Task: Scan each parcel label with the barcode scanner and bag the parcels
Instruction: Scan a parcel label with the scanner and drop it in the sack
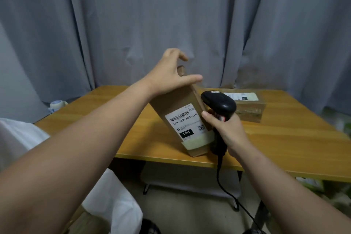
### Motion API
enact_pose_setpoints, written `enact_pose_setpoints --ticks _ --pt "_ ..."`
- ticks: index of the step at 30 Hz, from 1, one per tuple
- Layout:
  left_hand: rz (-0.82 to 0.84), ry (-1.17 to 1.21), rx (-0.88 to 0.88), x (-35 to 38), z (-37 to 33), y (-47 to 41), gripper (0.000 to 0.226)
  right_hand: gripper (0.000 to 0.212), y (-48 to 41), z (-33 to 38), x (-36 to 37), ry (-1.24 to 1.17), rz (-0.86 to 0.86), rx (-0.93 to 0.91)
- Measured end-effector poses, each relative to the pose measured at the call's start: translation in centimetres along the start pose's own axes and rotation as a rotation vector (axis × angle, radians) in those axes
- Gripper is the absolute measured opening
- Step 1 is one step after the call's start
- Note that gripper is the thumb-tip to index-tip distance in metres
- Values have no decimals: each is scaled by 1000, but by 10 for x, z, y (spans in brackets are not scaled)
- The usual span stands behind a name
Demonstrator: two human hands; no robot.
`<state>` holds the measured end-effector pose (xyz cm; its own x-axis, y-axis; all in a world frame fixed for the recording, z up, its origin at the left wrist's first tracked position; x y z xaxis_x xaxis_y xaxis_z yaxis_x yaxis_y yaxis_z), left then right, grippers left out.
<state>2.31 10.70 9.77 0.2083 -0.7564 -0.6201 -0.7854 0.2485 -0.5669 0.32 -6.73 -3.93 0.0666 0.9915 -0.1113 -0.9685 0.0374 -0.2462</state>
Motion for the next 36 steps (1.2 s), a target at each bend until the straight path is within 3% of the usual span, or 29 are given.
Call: enact_pose_setpoints --ticks 4,7,11,16,18,20,22,24,27,31,33,36 --pt "-58 -2 -108 -6 17 4 37 49 -6 -9 1 25 -22 2" --pt "-137 90 -167 -10 25 15 56 51 -7 -12 6 35 -51 10" --pt "-300 72 -374 -15 39 29 61 42 -5 -15 10 -15 -87 12" --pt "-247 127 -578 -13 45 38 71 41 -5 -20 11 18 -162 28" --pt "-139 181 -595 -15 48 41 71 40 -4 -20 10 30 -169 23" --pt "80 455 -628 -16 53 50 78 38 -3 -23 8 3 -177 31" --pt "220 723 -630 -20 59 64 100 35 -1 -26 5 -14 -188 47" --pt "173 730 -552 -21 70 73 103 32 0 -29 6 -28 -202 63" --pt "-131 664 -432 -16 79 85 104 29 2 -27 8 -53 -197 91" --pt "-409 971 -371 -1 76 93 102 33 6 -35 17 -93 -134 209" --pt "-384 934 -391 13 76 90 96 32 13 -47 29 -138 -98 294" --pt "-111 704 -504 48 84 97 107 33 20 -58 41 -243 -126 340"
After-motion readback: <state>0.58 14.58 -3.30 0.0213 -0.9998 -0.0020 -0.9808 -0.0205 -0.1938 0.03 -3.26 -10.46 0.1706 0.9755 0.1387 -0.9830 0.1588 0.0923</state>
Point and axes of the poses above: each hand's wrist, its own y-axis away from the middle knuckle, its own x-axis out of the palm, z = x × y, the point moved 5 cm from there along -y, towards the middle knuckle, and after that the axes turned 10 degrees about y, right-handed, at the moved point
